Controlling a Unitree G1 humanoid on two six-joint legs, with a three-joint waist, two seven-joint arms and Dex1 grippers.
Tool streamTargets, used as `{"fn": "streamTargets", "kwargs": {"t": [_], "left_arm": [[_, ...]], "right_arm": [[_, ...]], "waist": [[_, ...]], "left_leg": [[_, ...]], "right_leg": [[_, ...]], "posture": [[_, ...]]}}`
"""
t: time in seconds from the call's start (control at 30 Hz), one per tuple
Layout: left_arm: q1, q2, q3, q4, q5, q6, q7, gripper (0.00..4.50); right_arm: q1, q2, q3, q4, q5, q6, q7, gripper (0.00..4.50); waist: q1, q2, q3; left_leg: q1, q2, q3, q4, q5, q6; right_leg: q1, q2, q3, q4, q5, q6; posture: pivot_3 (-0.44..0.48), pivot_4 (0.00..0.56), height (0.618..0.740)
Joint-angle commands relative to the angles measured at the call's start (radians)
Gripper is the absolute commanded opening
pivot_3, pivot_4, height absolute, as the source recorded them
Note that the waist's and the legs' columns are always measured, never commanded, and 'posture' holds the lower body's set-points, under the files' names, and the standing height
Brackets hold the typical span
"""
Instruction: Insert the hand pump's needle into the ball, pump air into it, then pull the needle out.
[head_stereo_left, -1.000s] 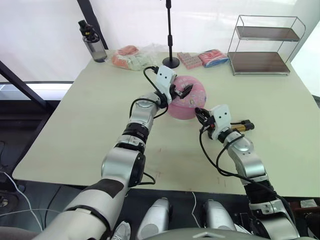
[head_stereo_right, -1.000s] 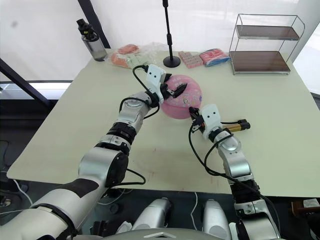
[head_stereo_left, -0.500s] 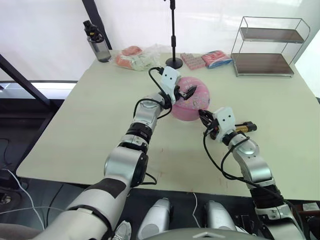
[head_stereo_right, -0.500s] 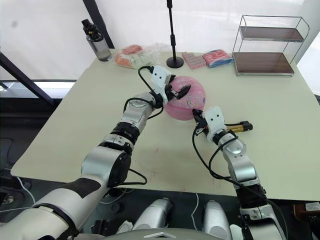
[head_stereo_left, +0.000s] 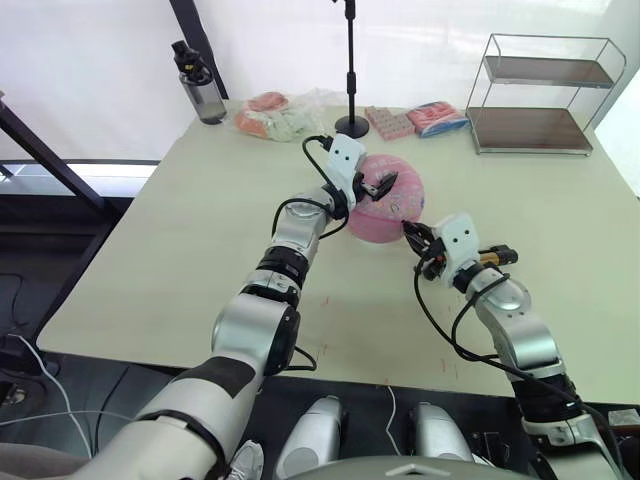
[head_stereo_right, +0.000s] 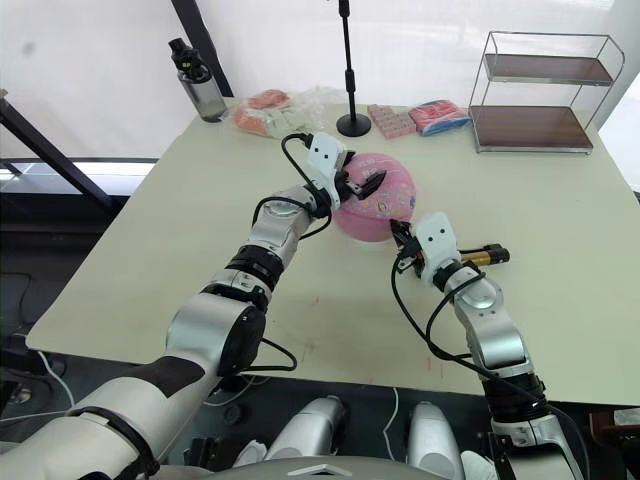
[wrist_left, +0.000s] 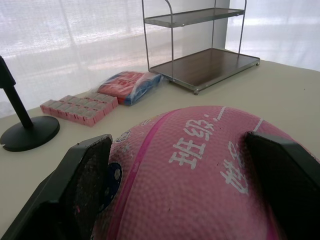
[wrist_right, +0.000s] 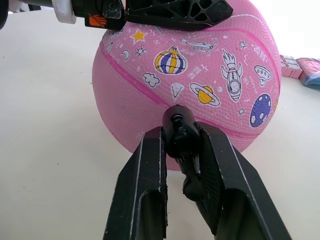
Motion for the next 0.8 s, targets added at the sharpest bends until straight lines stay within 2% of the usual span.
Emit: {"fn": "streamTargets", "kwargs": {"t": [0.03, 0.3, 0.4, 0.53, 0.6, 0.8], "left_arm": [[0.076, 0.032, -0.001, 0.149, 0.054, 0.067, 0.096, 4.50], [0.079, 0.029, -0.004, 0.150, 0.054, 0.067, 0.094, 4.50], [0.080, 0.028, -0.004, 0.152, 0.055, 0.067, 0.096, 4.50], [0.080, 0.025, -0.005, 0.155, 0.056, 0.065, 0.099, 4.50], [0.079, 0.023, -0.004, 0.156, 0.057, 0.064, 0.098, 4.50], [0.073, 0.017, 0.000, 0.146, 0.050, 0.052, 0.077, 4.50]], "right_arm": [[0.024, -0.019, -0.020, -0.117, 0.040, -0.028, 0.033, 0.35], [0.041, -0.033, -0.031, -0.150, 0.057, -0.008, 0.034, 0.35], [0.052, -0.040, -0.035, -0.169, 0.065, 0.002, 0.034, 0.35], [0.064, -0.051, -0.040, -0.194, 0.076, 0.016, 0.034, 0.35], [0.066, -0.055, -0.042, -0.197, 0.080, 0.017, 0.033, 0.35], [0.067, -0.063, -0.052, -0.171, 0.075, -0.003, 0.021, 0.35]], "waist": [[0.000, 0.000, 0.000], [0.003, 0.000, 0.000], [-0.016, -0.001, -0.003], [-0.043, 0.001, -0.009], [-0.043, 0.000, -0.011], [-0.039, 0.000, -0.011]], "left_leg": [[0.000, 0.000, 0.000, 0.000, 0.000, 0.000], [0.000, 0.000, 0.000, 0.000, 0.000, 0.000], [0.001, 0.000, 0.000, 0.000, 0.000, 0.000], [0.010, 0.000, -0.002, -0.002, -0.002, 0.003], [0.023, 0.000, -0.002, -0.009, -0.002, 0.003], [0.024, 0.000, -0.003, -0.011, -0.002, 0.003]], "right_leg": [[0.000, 0.000, 0.000, 0.000, 0.000, 0.000], [0.000, 0.000, 0.000, 0.000, 0.000, 0.000], [0.000, 0.000, 0.001, 0.000, 0.000, 0.000], [0.004, 0.003, 0.003, 0.001, -0.003, 0.005], [0.014, 0.003, 0.005, -0.001, -0.004, 0.006], [0.014, 0.003, 0.005, -0.001, -0.004, 0.007]], "posture": [[0.000, 0.150, 0.740], [0.000, 0.150, 0.740], [0.000, 0.150, 0.740], [0.000, 0.150, 0.740], [0.000, 0.150, 0.740], [0.000, 0.150, 0.740]]}}
